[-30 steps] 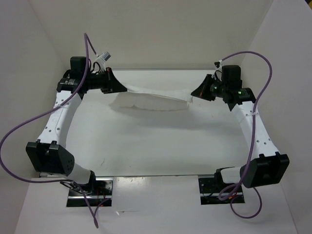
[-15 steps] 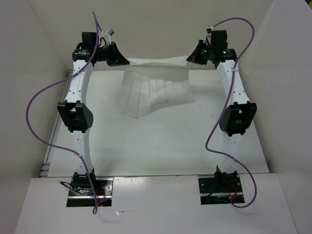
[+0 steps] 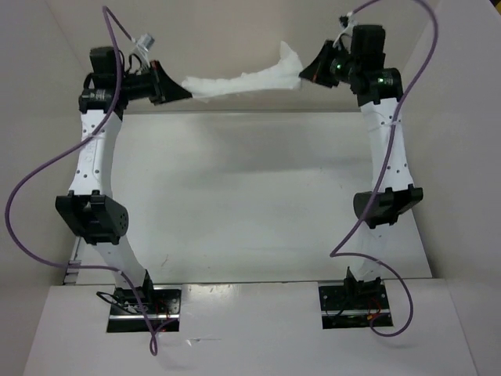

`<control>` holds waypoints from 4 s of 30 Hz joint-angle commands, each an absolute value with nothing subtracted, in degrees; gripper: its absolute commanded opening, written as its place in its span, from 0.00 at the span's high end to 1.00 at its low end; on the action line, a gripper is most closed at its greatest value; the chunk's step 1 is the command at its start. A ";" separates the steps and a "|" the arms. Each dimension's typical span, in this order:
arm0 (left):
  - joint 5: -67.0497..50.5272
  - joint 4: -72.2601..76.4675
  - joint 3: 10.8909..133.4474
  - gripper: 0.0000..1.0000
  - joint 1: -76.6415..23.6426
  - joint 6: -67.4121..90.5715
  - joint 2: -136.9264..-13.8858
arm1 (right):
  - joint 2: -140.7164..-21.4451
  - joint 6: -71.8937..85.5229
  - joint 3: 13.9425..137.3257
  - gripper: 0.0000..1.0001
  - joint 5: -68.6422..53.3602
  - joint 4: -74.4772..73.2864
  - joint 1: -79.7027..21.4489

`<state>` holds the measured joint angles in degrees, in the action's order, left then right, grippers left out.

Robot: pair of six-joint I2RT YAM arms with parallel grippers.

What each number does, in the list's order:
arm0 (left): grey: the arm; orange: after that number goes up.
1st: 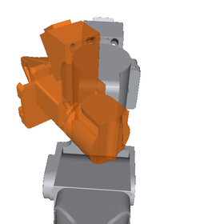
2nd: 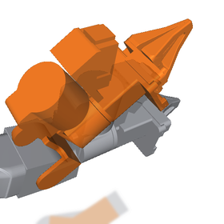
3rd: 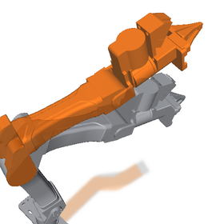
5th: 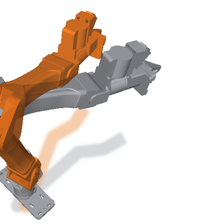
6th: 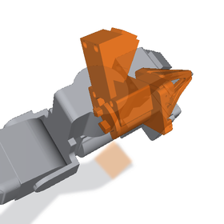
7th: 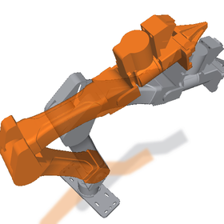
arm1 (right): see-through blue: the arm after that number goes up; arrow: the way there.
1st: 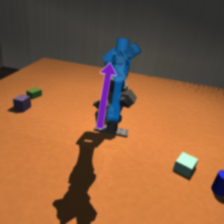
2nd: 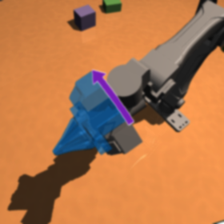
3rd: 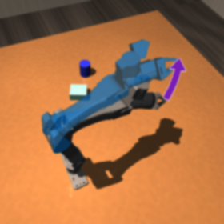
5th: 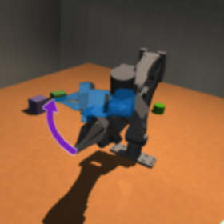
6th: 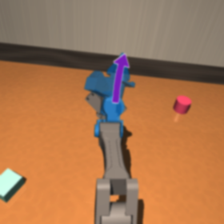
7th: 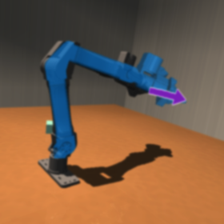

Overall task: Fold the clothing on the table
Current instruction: Fold the skirt

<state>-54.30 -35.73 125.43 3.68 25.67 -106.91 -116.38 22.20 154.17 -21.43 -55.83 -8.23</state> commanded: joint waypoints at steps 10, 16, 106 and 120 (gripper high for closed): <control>-46.58 -31.63 65.07 0.98 3.34 17.94 -87.92 | -86.33 33.65 60.68 1.00 -27.76 -39.46 -16.59; -44.82 -41.38 53.10 0.97 3.34 14.86 -80.51 | -75.94 38.85 52.20 1.00 -29.97 -45.69 -20.65; -38.68 -23.92 73.21 0.60 -3.95 26.10 -106.68 | -98.25 32.26 73.65 0.47 -2.90 -32.86 -16.26; -33.05 -20.92 80.77 0.60 -5.53 29.18 -124.45 | -108.28 30.50 69.44 0.36 -10.19 -28.66 -12.84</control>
